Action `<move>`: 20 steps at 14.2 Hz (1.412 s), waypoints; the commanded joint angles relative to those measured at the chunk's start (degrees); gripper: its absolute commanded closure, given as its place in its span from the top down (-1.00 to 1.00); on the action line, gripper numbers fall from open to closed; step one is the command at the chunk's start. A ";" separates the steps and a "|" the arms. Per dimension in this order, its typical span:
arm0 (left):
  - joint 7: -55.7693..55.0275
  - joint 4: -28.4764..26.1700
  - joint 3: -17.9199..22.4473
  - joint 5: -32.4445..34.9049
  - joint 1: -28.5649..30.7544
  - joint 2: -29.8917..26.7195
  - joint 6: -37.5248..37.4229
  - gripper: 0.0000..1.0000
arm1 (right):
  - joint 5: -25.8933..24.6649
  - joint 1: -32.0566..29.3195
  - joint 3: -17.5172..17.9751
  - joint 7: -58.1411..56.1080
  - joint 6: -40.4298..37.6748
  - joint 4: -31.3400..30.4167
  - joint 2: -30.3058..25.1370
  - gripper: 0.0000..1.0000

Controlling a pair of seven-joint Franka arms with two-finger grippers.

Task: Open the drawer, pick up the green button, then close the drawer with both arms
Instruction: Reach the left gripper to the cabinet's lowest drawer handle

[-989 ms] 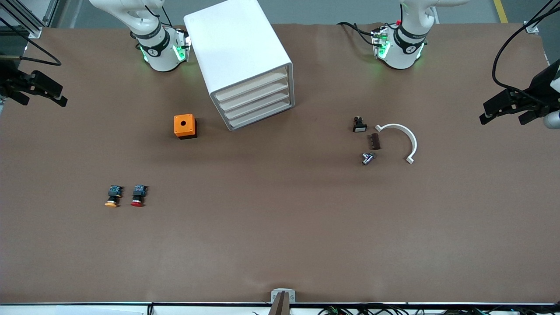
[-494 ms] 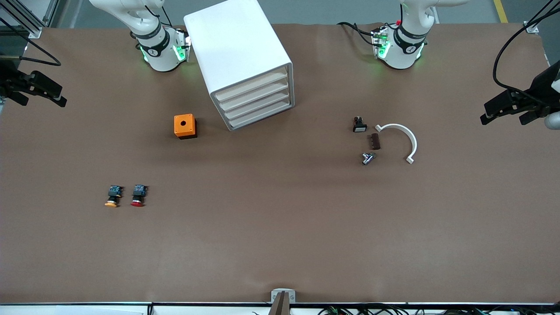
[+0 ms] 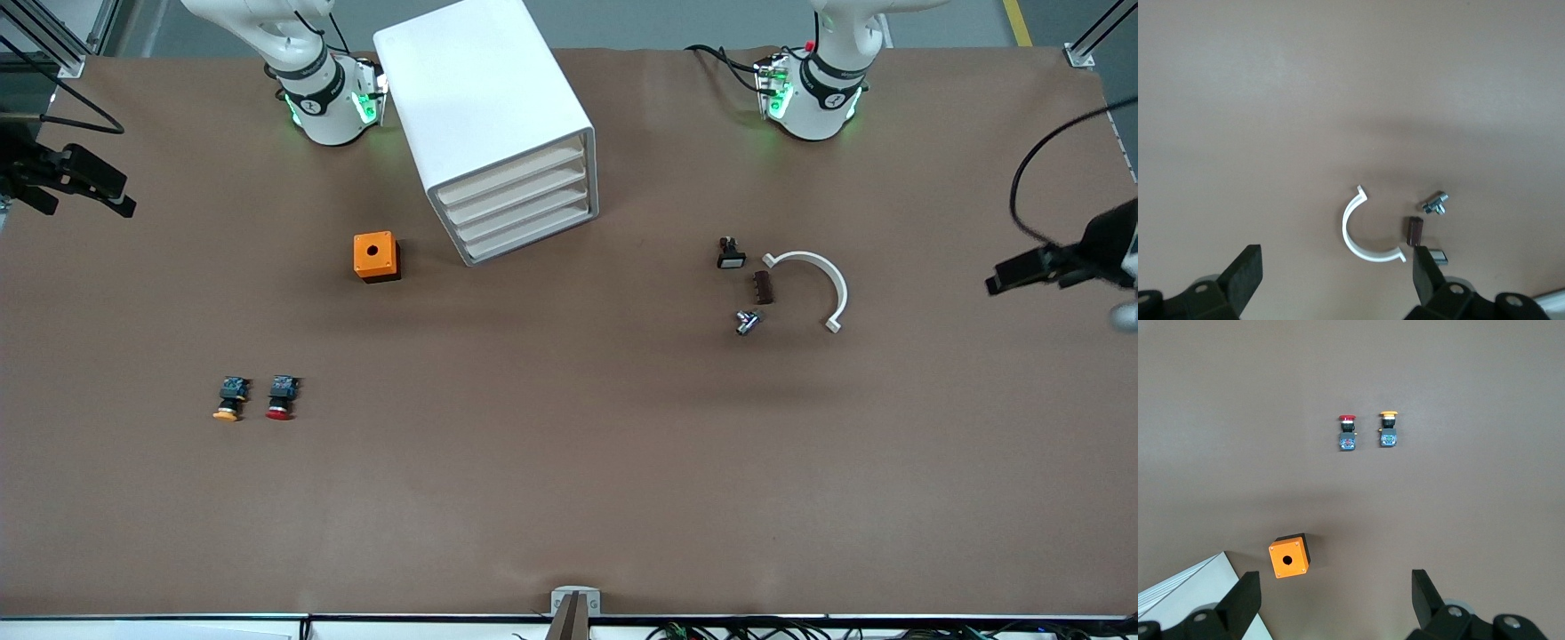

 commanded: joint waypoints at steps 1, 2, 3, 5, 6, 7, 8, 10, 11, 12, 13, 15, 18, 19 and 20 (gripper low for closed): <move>-1.33 1.50 -0.32 1.28 -1.09 6.71 2.15 0.99 | -0.80 0.11 -0.01 -0.60 0.34 -1.12 -1.37 1.00; -2.64 1.50 -0.49 1.02 -1.09 8.56 2.94 0.99 | -0.80 0.11 -0.01 -0.60 0.25 -1.12 -1.37 1.00; -4.39 1.50 -0.67 1.10 -1.18 10.14 3.38 0.99 | -0.80 0.11 0.07 -0.60 0.25 -1.12 -1.37 1.00; -7.12 1.50 -0.84 1.10 -3.01 12.96 3.82 0.99 | -0.80 0.29 0.08 -0.60 0.34 -1.12 -1.37 1.00; -9.66 1.50 -0.84 1.19 -4.24 14.36 3.91 0.99 | -0.80 0.38 0.08 -0.60 0.43 -1.03 -1.37 1.00; -12.38 1.50 -0.76 1.45 -5.30 15.25 3.91 0.99 | -0.80 0.38 0.08 -0.60 0.34 -1.03 -1.37 1.00; -15.54 1.41 -0.76 1.89 -7.49 16.39 3.83 0.99 | -0.80 0.38 0.08 -0.60 0.43 -1.03 -1.37 1.00; -26.06 1.32 -0.76 3.73 -12.84 19.02 3.65 0.99 | -0.80 0.38 0.08 -0.60 0.34 -1.03 -1.37 1.00; -31.69 1.33 -0.76 4.09 -15.57 20.78 3.65 0.99 | -0.80 0.29 0.08 -0.60 0.34 -1.03 -1.37 1.00; -37.05 1.50 -0.76 4.61 -18.99 23.14 3.74 0.99 | -0.80 0.29 0.08 -0.60 0.51 -1.03 -1.28 1.00; -41.98 1.59 -0.76 4.62 -21.46 24.56 3.74 0.99 | -0.80 0.20 0.08 -0.60 0.78 -1.03 -1.28 1.00; -49.46 1.68 -0.84 3.31 -24.97 24.84 3.39 0.99 | -0.80 0.03 -0.10 -0.60 1.04 -1.12 -1.28 1.00; -59.13 5.44 -0.84 -7.11 -27.54 28.07 3.12 0.99 | -0.80 0.20 -0.10 -0.51 1.48 -1.21 -1.28 1.00; -62.65 5.72 -0.84 -11.42 -27.72 28.61 3.04 0.99 | -0.80 0.29 -0.01 -0.51 1.92 -1.21 -1.28 1.00; -65.90 5.72 -0.84 -14.25 -28.33 28.79 3.04 0.99 | -0.80 0.38 -0.01 -0.51 2.10 -1.21 -1.28 1.00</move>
